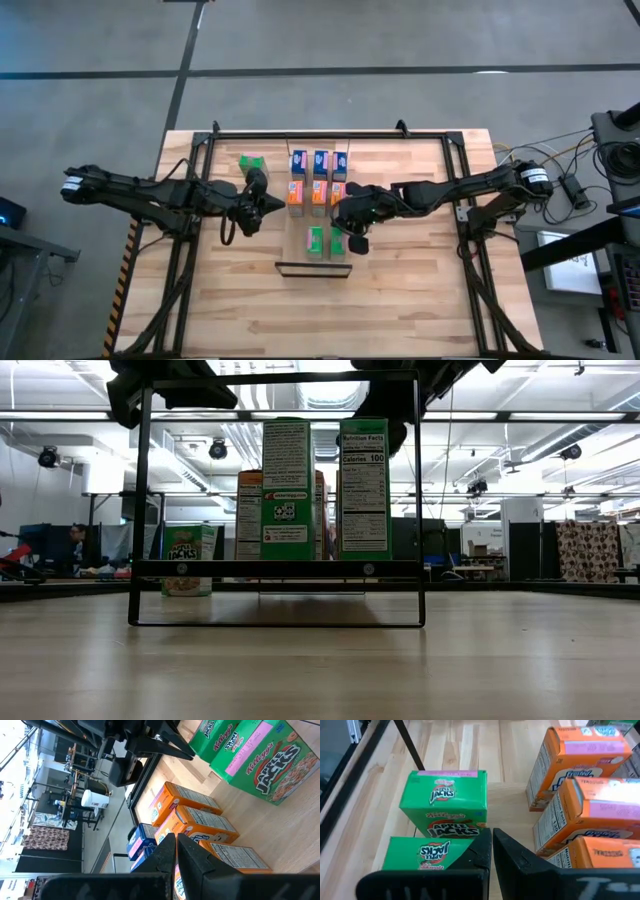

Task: Stack cereal on shelf
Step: Put the green cereal box on the shelf aligned with the other green cereal boxes

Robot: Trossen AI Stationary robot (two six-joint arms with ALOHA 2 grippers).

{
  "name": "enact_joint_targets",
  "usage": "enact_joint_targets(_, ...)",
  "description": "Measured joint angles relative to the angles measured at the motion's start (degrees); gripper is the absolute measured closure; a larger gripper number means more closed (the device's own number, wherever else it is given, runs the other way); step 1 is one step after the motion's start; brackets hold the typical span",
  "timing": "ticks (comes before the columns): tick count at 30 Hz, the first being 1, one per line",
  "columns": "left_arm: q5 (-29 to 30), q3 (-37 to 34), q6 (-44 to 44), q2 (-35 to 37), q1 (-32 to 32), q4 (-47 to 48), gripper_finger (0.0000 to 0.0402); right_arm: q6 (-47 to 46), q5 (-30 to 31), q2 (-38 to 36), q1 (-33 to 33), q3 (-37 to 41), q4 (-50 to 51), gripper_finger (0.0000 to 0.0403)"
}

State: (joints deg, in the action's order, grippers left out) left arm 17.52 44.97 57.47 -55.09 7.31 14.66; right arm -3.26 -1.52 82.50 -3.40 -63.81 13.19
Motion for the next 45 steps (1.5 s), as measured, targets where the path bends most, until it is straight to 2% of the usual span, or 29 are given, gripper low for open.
enact_joint_targets(5,1.70,0.00,-1.15,0.00,0.00,0.02,0.0401,1.81,0.02,-1.38,0.00,-1.33,1.03,0.0394)
enact_joint_targets(14,18.06,-0.02,-10.28,0.02,-0.11,0.45,0.0402,6.25,1.54,-8.30,-0.37,0.98,1.41,0.0394)
enact_joint_targets(18,20.45,-0.02,-11.82,0.02,-1.54,0.41,0.0401,8.63,4.24,-11.77,-0.83,3.78,0.64,0.0394)
enact_joint_targets(26,20.26,0.50,-17.38,0.05,-7.68,1.40,0.0401,13.00,4.55,-16.36,-1.01,10.70,-6.73,0.0394)
enact_joint_targets(29,16.35,1.75,-21.21,0.11,-11.09,4.81,0.0401,14.21,4.56,-17.20,-1.04,12.33,-8.85,0.0394)
enact_joint_targets(35,4.30,4.07,-29.18,0.07,-18.82,10.45,0.0401,17.88,4.53,-18.55,-1.09,16.23,-14.91,0.0394)
enact_joint_targets(45,1.72,4.07,-37.01,-0.20,-27.99,15.98,0.0401,21.53,4.29,-19.65,-1.09,19.36,-21.08,0.0394)
